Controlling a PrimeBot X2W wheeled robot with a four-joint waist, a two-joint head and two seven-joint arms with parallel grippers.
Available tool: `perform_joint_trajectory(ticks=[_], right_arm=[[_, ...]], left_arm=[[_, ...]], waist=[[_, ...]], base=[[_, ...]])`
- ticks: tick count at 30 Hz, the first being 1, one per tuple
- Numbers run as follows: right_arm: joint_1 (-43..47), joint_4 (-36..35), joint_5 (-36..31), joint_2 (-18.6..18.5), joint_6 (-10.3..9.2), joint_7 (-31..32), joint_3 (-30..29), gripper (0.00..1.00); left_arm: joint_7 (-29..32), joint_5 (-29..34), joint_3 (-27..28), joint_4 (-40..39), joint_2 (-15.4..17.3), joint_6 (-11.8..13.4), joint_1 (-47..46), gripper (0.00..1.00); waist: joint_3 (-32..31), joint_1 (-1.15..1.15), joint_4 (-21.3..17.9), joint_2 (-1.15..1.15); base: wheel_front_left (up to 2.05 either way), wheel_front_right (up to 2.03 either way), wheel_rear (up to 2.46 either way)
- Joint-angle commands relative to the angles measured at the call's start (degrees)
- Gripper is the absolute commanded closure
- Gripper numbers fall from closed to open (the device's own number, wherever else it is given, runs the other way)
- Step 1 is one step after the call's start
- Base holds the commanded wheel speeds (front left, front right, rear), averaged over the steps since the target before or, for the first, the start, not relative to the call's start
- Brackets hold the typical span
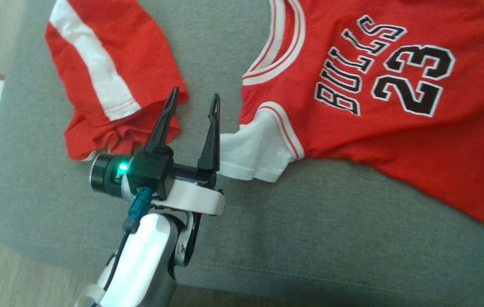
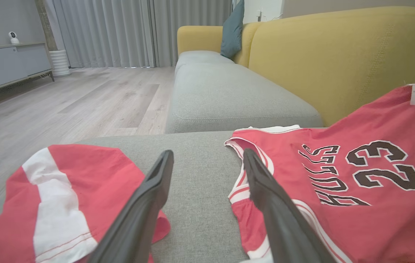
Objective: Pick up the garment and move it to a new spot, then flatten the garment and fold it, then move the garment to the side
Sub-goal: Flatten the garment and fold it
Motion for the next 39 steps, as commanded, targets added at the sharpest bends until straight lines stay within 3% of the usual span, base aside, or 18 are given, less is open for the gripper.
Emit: perform_joint_trajectory(ticks=[1, 5, 6, 7, 15, 26, 32, 39], right_arm=[[-3.1, -1.1, -0.9, -1.7, -0.04, 0.1, 1.2, 1.00], [-6.1, 0.8, -3.2, -3.4, -0.04, 0.9, 1.7, 0.98], [-6.6, 1.2, -3.9, -3.6, -0.04, 0.8, 1.5, 0.03], [-7.0, 1.8, -4.3, -3.6, -0.04, 0.8, 1.2, 0.00], [-5.8, 4.8, -4.4, 0.9, -0.04, -4.7, -1.3, 0.00], [1.5, 5.5, 2.9, 9.6, -0.04, -14.7, -1.0, 0.00], [7.7, 0.9, 9.4, 13.1, -0.04, -16.9, 1.5, 0.00], [17.9, -9.8, 16.7, 16.7, -0.04, -17.1, 3.7, 0.00]], left_arm=[[-0.3, -0.4, 1.3, -2.3, 0.2, 0.5, -2.2, 0.00], [-0.3, -1.1, 0.6, -2.5, 0.2, 0.7, -2.6, 0.00], [-0.3, -1.2, 0.4, -2.5, 0.2, 0.8, -2.7, 0.00], [-0.3, -1.3, 0.3, -2.5, 0.2, 0.8, -2.7, 0.00], [-0.3, -1.2, 0.8, -1.9, 0.2, 1.4, -2.0, 0.00], [-0.3, -0.2, 3.7, -0.6, 0.2, 1.0, 1.8, 0.00], [-0.3, -0.1, 5.4, -0.1, 0.2, 0.8, 4.7, 0.00], [-0.3, -0.2, 6.8, 0.0, 0.2, 0.8, 6.7, 0.00]], waist=[[0.8, 0.00, 1.3, 0.00], [1.5, 0.00, 2.8, 0.00], [1.5, 0.00, 3.1, 0.00], [1.6, 0.00, 3.2, 0.00], [-1.4, 0.00, 1.3, 0.00], [-9.1, 0.00, -5.1, 0.00], [-12.6, 0.00, -7.9, 0.00], [-14.5, 0.00, -9.8, 0.00]], base=[[0.00, 0.00, 0.00], [0.00, 0.00, 0.00], [0.00, 0.00, 0.00], [0.00, 0.00, 0.00], [0.00, 0.00, 0.00], [0.00, 0.00, 0.00], [0.00, 0.00, 0.00], [0.00, 0.00, 0.00]])
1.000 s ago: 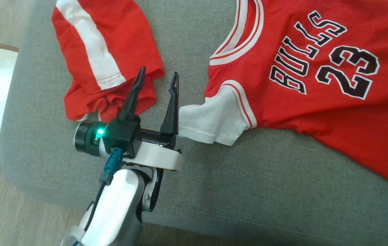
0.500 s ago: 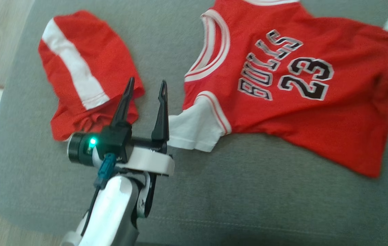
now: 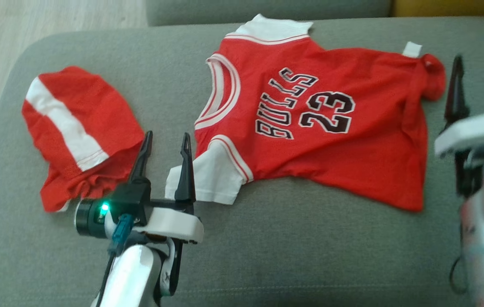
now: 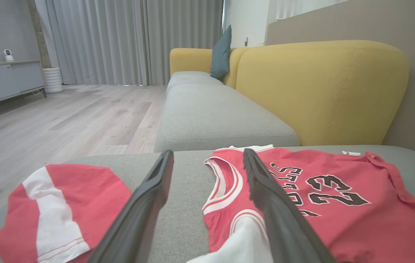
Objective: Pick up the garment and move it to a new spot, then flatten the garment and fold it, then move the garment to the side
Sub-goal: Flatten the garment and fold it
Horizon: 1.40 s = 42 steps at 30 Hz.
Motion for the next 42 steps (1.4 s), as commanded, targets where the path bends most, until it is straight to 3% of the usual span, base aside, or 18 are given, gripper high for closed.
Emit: perform_joint_trajectory(ticks=[1, 9, 15, 22, 34, 42], right_arm=[[-0.1, -2.9, 0.7, 0.6, -0.04, -0.2, 1.5, 0.00], [18.5, -22.0, 6.9, 4.5, -0.04, 3.6, 1.2, 0.00], [24.9, -29.3, 11.1, 4.7, -0.04, 5.9, 3.3, 0.00], [25.9, -32.9, 11.2, 4.7, -0.04, 7.4, 3.1, 0.00], [26.4, -33.6, 11.7, 4.7, -0.04, 8.0, 3.9, 0.00], [26.5, -33.2, 11.7, 4.7, -0.04, 7.9, 3.4, 0.00]], left_arm=[[-0.3, 0.3, 2.2, -1.9, 0.2, -0.1, -1.3, 0.00], [-0.3, -0.2, 3.1, -2.1, 0.2, 0.0, -0.2, 0.00], [-0.3, 0.0, 3.7, -1.7, 0.2, -0.6, -0.3, 0.00], [-0.3, 0.0, 4.0, 3.5, 0.2, -1.2, -1.2, 0.00], [0.1, 0.4, 4.5, 22.4, 0.7, -1.7, -5.9, 0.00], [-0.2, -1.8, 4.1, 26.9, 0.5, -3.7, -7.7, 0.00]], waist=[[-0.7, 0.00, -0.7, 0.00], [-1.1, 0.00, -1.9, 0.00], [-0.2, 0.00, -2.6, 0.00], [1.2, 0.00, -2.5, 0.00], [2.4, 0.00, -2.8, 0.00], [2.5, 0.00, -3.3, 0.00]], base=[[0.00, 0.00, 0.00], [0.00, 0.00, 0.00], [0.00, 0.00, 0.00], [0.00, 0.00, 0.00], [0.00, 0.00, 0.00], [0.00, 0.00, 0.00]])
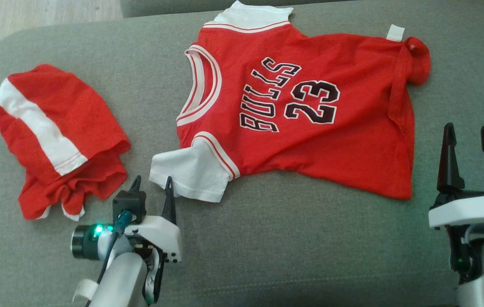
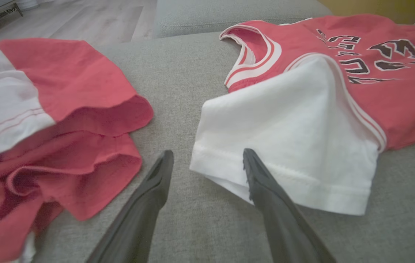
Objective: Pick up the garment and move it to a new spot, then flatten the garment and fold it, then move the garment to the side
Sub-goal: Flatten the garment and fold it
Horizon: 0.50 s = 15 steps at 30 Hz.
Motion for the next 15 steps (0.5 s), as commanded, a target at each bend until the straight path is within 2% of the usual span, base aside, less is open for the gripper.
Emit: perform_joint_trajectory(ticks=[1, 15], right_arm=[[-0.4, -1.8, 0.1, -0.3, -0.04, -0.1, 1.0, 0.00], [-1.4, -1.9, -0.3, -0.3, -0.04, 0.3, 1.4, 0.00]], left_arm=[[-0.5, -0.5, 1.6, -1.2, 0.4, -0.3, -2.3, 0.00], [-0.6, -3.6, 0.3, 5.2, 0.1, -1.6, -9.1, 0.00]], waist=[[0.0, 0.00, 0.0, 0.00], [1.5, 0.00, -1.0, 0.00]], base=[[0.00, 0.00, 0.00], [0.00, 0.00, 0.00]])
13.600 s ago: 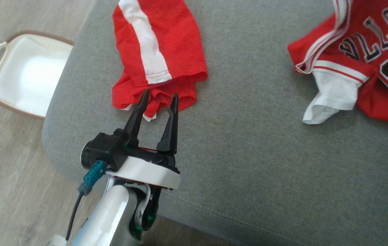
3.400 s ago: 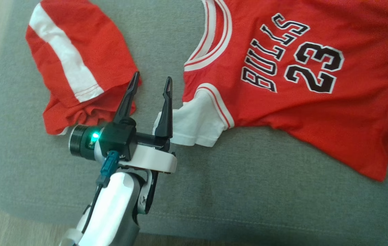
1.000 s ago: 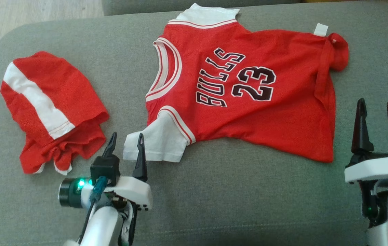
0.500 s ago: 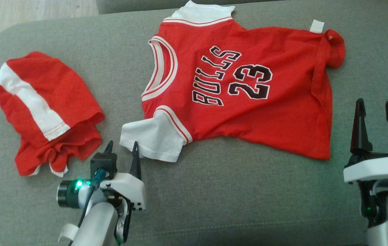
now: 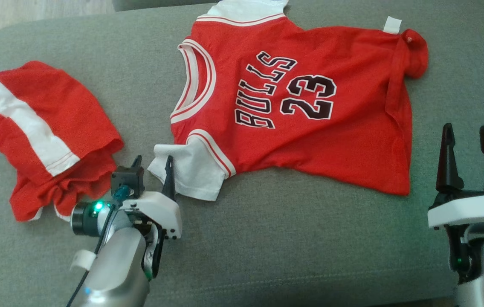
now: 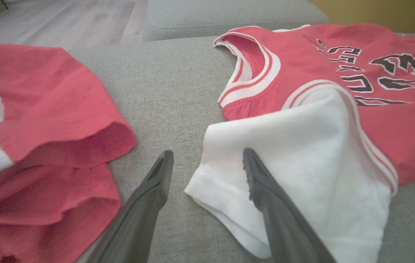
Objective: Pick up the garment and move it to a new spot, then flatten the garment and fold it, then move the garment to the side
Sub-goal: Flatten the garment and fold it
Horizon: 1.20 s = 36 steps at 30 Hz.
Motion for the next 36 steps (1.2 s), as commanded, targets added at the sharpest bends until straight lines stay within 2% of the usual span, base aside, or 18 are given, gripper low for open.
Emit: perform_joint_trajectory(ticks=[1, 5, 14, 15, 16, 20, 23, 26, 27, 31, 36], right_arm=[[-1.5, -2.0, -0.2, -0.3, -0.04, 0.1, 1.4, 0.00], [-1.8, -2.0, -0.2, -0.3, -0.04, 0.1, 1.5, 0.00], [-2.0, -2.2, -0.4, -0.3, -0.04, 0.3, 1.0, 0.00], [-2.1, -2.2, -0.5, -0.3, -0.04, 0.4, 0.8, 0.00], [-2.1, -2.0, -0.7, -0.3, -0.04, 0.6, 0.4, 0.00], [-2.3, -1.4, -1.4, -0.3, -0.04, 1.6, -0.9, 0.00], [-2.2, -0.9, -1.7, -0.3, -0.04, 2.5, -1.7, 0.00], [-1.4, 0.0, -1.5, -0.3, -0.04, 4.2, -2.3, 0.00], [-1.4, 0.0, -1.5, -0.3, -0.04, 4.2, -2.3, 0.00], [0.3, 2.2, 0.7, -0.3, -0.04, 6.7, -2.1, 0.00], [1.6, 6.6, 5.1, -0.3, -0.04, 8.1, -0.4, 0.00]], left_arm=[[-0.5, -0.3, 1.0, -0.3, 0.5, -0.2, -2.2, 0.00], [-0.5, -0.6, 0.1, 3.2, 0.5, -0.9, -4.2, 0.00], [-0.4, -2.0, -0.7, 9.8, 0.5, -0.6, -7.0, 0.00], [-0.4, -2.4, -0.9, 10.2, 0.5, -0.9, -7.1, 0.43], [-0.4, -3.1, -1.4, 11.1, 0.5, -1.3, -7.3, 1.00], [-0.5, -4.3, -2.3, 11.7, 0.5, -1.5, -7.6, 1.00], [-0.5, -4.8, -1.8, 9.0, 0.5, -0.5, -7.7, 1.00], [-0.5, -4.1, 0.8, 0.7, 0.7, 1.6, -6.2, 1.00], [-0.5, -4.1, 0.8, 0.7, 0.7, 1.6, -6.2, 1.00], [-0.5, -2.3, 4.4, -12.0, 1.1, 3.6, -1.7, 1.00], [-0.5, -0.2, 7.5, -23.4, 1.0, 4.2, 3.8, 1.00]], waist=[[0.2, 0.00, -0.2, 0.00], [0.7, 0.00, -0.8, 0.00], [1.3, 0.00, -1.4, 0.00], [1.3, 0.00, -1.4, 0.00], [1.3, 0.00, -1.4, 0.00], [0.9, 0.00, -1.3, 0.00], [0.4, 0.00, -1.0, 0.00], [-0.3, 0.00, -0.7, 0.00], [-0.3, 0.00, -0.7, 0.00], [-1.3, 0.00, -0.2, 0.00], [-1.9, 0.00, 0.5, 0.00]], base=[[0.00, 0.00, 0.00], [0.00, 0.00, 0.00], [0.00, 0.00, 0.00], [0.00, 0.00, 0.00], [0.00, 0.00, 0.00], [0.00, 0.00, 0.00], [0.00, 0.00, 0.00], [0.00, 0.00, 0.00], [0.00, 0.00, 0.00], [0.00, 0.00, 0.00], [0.00, 0.00, 0.00]])
